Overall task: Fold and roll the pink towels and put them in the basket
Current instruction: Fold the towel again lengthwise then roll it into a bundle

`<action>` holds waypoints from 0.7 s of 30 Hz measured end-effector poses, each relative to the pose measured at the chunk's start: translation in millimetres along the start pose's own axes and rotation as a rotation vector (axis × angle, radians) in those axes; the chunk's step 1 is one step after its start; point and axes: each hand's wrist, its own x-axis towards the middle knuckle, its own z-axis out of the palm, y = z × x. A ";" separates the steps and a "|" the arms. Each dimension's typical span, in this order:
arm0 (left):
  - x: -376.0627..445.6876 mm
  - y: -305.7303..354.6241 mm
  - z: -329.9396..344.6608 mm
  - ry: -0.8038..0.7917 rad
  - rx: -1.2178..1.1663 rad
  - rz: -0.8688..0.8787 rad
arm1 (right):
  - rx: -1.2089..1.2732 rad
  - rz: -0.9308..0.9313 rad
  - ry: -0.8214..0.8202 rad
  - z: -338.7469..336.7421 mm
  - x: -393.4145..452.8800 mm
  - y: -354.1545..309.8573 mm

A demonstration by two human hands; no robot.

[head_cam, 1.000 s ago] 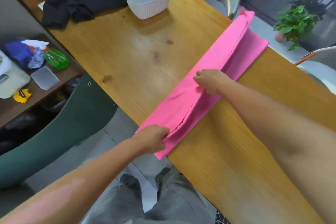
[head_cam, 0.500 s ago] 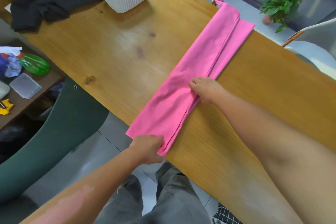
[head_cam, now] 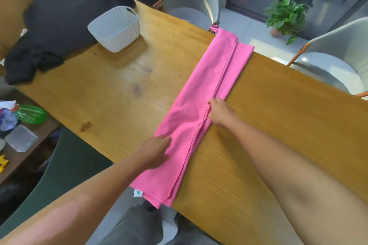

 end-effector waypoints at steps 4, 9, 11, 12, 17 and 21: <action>42.8 -3.1 -34.8 0.039 -0.021 0.042 | 0.228 0.119 0.058 -13.8 22.5 11.8; 132.8 -14.7 -88.6 0.083 -0.063 0.159 | 0.442 0.265 0.166 -34.3 64.6 21.6; 170.3 -21.0 -108.4 0.114 -0.108 0.204 | 0.518 0.353 0.203 -43.0 84.6 26.1; 188.8 -24.6 -117.3 0.126 -0.119 0.226 | 0.557 0.403 0.217 -47.2 95.1 28.5; 284.4 -43.1 -156.1 0.168 -0.095 0.342 | 0.843 0.664 0.364 -64.7 157.5 43.9; 354.2 -46.1 -178.0 0.218 -0.110 0.374 | 1.002 0.794 0.503 -77.9 203.8 56.5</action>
